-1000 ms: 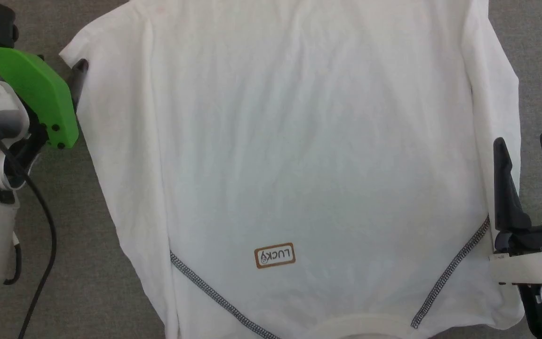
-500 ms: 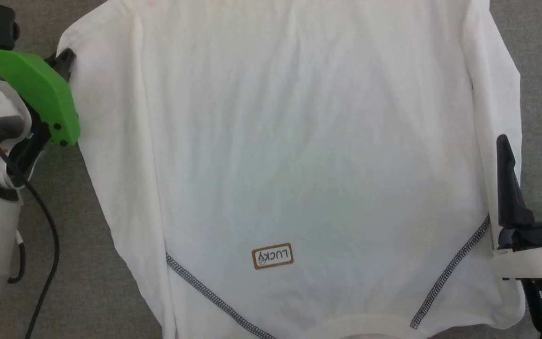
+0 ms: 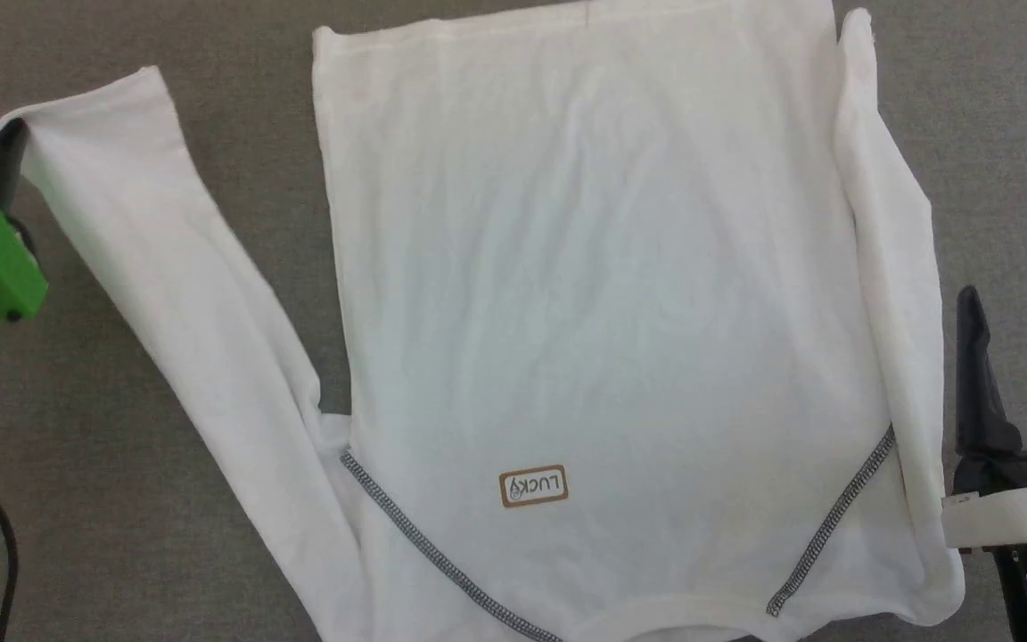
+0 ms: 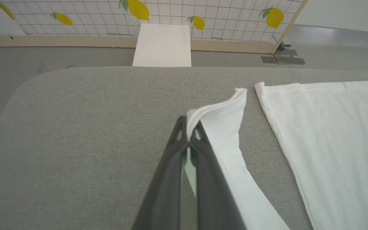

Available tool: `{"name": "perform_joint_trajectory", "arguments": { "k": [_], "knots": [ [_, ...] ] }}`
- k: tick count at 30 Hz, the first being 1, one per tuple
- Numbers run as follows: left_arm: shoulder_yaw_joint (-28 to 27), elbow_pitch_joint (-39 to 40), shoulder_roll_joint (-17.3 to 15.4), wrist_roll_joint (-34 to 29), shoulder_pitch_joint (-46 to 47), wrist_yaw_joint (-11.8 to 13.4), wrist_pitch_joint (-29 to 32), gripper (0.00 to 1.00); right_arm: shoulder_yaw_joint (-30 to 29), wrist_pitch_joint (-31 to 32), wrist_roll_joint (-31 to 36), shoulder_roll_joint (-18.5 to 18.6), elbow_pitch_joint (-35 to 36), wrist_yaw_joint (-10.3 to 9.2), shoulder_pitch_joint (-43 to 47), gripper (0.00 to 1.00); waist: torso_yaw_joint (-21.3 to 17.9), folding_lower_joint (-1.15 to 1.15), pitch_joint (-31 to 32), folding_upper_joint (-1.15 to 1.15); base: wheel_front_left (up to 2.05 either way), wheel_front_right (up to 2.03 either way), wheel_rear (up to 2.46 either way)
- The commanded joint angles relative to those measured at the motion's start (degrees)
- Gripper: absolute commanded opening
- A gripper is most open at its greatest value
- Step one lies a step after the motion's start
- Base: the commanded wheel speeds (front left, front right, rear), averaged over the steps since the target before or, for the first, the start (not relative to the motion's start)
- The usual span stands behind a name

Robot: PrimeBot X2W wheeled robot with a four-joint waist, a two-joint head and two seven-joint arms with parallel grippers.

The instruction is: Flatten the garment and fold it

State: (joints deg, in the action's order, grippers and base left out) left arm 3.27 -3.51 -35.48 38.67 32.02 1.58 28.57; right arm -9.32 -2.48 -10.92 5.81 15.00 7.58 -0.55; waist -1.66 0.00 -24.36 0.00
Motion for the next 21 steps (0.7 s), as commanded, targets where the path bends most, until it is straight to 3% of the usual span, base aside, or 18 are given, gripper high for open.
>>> {"name": "perform_joint_trajectory", "arguments": {
  "k": [1, 8, 16, 21],
  "knots": [
    [-1.8, 1.3, -1.1, 1.4, -2.8, 0.5, -0.5, 0.00, -0.2, 0.4, 0.5, -0.7, 0.0, -0.09, 1.2, 1.00, 2.1, 0.00, 6.9, 0.00, 0.00, 0.00, 0.00],
    [-11.4, 8.0, -2.2, 6.0, -17.8, 3.0, -2.2, 0.00, -1.2, 1.7, 1.3, -2.2, 0.6, -0.09, 5.4, 1.00, 3.8, 0.00, 13.5, 0.00, 0.00, 0.00, 0.00],
    [-22.1, 14.5, 1.6, 10.3, -35.8, 5.3, -4.9, 0.00, -2.1, 2.6, 1.6, -2.9, 1.5, -0.09, 9.3, 1.00, 5.8, 0.00, 18.0, 0.00, 0.00, 0.00, 0.00],
    [-24.0, 17.9, 4.8, 15.0, -37.5, 5.7, -4.2, 0.00, -1.8, 2.9, 0.7, -2.9, 1.5, -0.09, 10.3, 1.00, 6.9, 0.00, 19.6, 0.00, 0.00, 0.00, 0.00]
  ]
}}
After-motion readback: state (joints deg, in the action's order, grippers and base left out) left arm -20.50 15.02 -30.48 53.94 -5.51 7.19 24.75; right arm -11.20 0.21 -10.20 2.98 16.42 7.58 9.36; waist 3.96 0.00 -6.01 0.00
